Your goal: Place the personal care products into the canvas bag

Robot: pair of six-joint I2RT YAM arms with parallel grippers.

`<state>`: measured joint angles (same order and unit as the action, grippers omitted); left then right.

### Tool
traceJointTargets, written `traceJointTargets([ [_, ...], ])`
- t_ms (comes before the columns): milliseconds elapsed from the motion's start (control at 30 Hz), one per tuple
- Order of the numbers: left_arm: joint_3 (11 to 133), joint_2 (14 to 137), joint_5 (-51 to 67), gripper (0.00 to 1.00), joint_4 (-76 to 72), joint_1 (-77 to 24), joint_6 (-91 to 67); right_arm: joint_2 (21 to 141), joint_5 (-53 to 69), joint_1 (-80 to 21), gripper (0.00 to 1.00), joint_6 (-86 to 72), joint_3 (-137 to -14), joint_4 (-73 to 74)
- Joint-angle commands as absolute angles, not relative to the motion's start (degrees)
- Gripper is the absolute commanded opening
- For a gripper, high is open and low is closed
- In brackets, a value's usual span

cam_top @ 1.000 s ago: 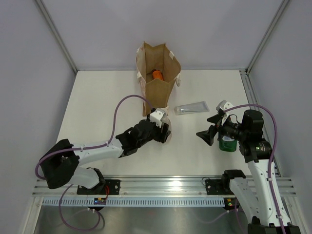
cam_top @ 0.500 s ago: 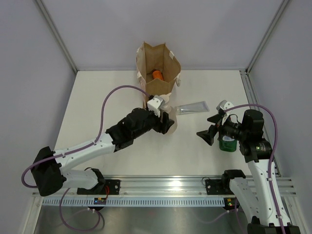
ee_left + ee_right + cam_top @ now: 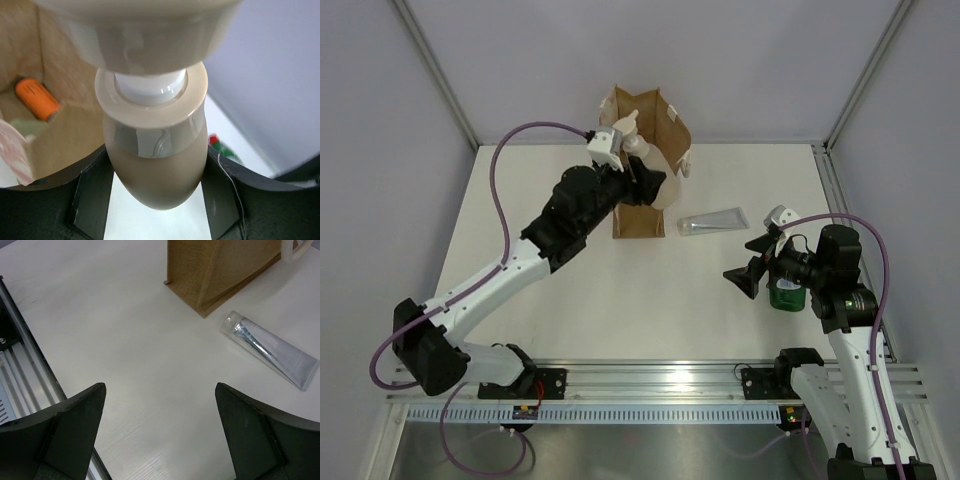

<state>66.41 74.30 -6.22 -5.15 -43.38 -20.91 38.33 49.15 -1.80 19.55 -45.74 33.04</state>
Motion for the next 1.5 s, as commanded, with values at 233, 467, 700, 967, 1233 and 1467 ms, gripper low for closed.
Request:
traceJointTargets([
  [233,86.04,86.37,-8.35,0.0,-16.79,-28.75,-30.05,38.15,50.36,-1.23,0.99,20.48,-48.08,33.49],
  [467,103.05,100.79,-3.18,0.0,-6.78,-26.28,-24.45,38.85,50.71,-1.32,1.0,20.65,-48.16,33.66],
  [700,106.95,107.57,-0.7,0.05,6.05,-26.37,-19.34,39.64,50.8,-1.32,0.99,20.83,-48.16,34.01],
  [967,110.04,111.53,-0.97,0.68,18.19,-26.37,-17.05,41.39,51.24,-1.23,0.99,22.58,-48.43,35.59],
  [1233,111.88,107.41,-0.88,0.99,19.95,-26.37,-16.17,44.38,49.84,-1.23,1.0,23.91,-49.39,37.97],
  [1467,107.77,97.58,-1.75,0.99,20.14,-26.37,-12.75,49.91,37.82,-1.32,1.0,19.26,-54.92,39.98],
])
